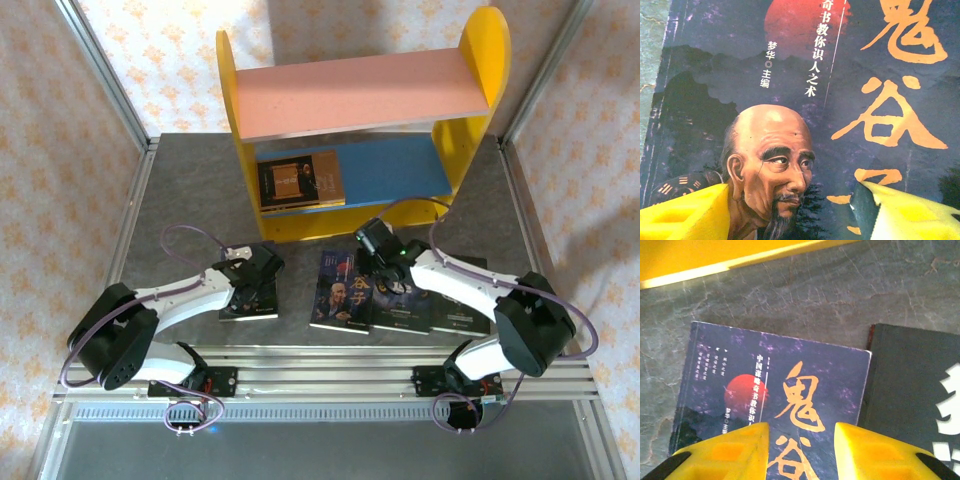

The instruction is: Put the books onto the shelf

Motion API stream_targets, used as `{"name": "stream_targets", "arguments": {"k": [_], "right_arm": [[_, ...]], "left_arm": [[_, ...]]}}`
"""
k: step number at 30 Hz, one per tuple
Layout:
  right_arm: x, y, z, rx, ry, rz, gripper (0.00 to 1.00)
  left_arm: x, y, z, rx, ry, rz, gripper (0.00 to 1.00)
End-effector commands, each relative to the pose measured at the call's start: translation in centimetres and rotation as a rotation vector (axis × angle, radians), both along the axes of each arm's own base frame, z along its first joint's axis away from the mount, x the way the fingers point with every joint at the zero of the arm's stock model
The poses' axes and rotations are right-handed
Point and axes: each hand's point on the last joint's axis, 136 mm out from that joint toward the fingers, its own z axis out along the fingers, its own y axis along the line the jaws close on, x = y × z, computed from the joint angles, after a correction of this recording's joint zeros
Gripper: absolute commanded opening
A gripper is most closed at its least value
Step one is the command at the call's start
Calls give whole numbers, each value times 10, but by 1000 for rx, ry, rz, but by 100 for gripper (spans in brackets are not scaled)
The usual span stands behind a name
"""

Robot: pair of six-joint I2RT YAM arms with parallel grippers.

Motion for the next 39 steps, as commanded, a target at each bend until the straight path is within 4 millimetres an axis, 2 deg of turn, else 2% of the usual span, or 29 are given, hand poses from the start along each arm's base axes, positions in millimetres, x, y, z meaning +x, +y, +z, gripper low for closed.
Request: {"name": "stream_targets", "arguments": {"k": [1, 6, 14, 20, 25, 28, 30, 34, 39], "right_arm": [[-16, -8, -22, -10, 69, -20, 38], [-27, 9, -35, 49, 105, 4, 38], [-23, 65, -41, 192, 118, 29, 37], [-5, 107, -32, 310, 94, 54, 35], [10, 126, -11, 336, 54, 97, 34], [15, 112, 5, 299, 14, 88, 35], [16, 87, 12, 264, -3, 56, 35], [7, 25, 13, 167, -11, -41, 38], [-20, -52, 12, 56, -1, -186, 44]], "left_arm": [[1, -72, 1, -303, 40, -121, 63], [4, -69, 16, -277, 18, -138, 63], [9, -69, 26, -249, 8, -160, 64], [10, -63, 37, -206, -3, -176, 64], [14, -64, 50, -207, -28, -194, 64], [17, -74, 55, -247, -38, -207, 64], [19, -81, 58, -275, -43, -218, 63], [27, -103, 71, -314, -73, -271, 64], [39, -149, 86, -356, -88, -376, 64]]}}
